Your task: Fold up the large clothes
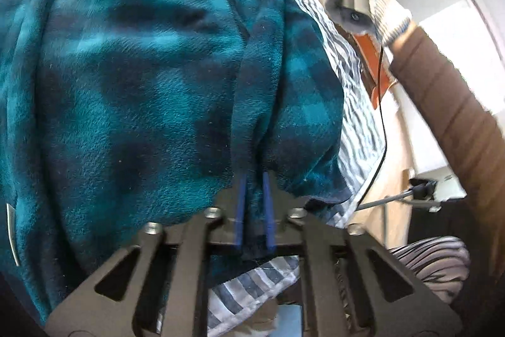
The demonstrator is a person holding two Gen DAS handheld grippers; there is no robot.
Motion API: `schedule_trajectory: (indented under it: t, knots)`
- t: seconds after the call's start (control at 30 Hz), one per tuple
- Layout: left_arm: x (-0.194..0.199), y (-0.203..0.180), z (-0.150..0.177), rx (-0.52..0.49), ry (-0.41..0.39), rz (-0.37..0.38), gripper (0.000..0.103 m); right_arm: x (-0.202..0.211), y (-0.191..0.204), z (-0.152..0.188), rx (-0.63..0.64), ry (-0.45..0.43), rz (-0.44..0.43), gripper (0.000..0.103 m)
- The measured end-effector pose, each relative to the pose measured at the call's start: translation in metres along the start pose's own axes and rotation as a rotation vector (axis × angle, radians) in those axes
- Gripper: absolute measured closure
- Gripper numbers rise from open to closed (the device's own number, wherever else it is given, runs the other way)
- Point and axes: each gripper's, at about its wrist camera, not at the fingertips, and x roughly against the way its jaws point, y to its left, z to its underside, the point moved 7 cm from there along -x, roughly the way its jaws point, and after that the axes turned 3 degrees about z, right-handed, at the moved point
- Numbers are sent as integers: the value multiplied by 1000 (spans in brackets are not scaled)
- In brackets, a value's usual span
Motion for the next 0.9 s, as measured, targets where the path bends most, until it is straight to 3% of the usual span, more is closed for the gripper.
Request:
schedule_trajectory:
  t: [0.23,0.47,0.67,0.9]
  knots:
    - [8,-12,4,-55,-26,-14,100,34,34,-5,116,-62,13,102]
    - [17,-20,5,-94,-48,-13,101,55,117,-9,297,-122,5,102]
    - [20,-19,8,-83,-53,-1,101,7,175,3,447,-76,40,102]
    - [18,-5,12,-40,-47,-14,101,-74,195,29,537,24,102,102]
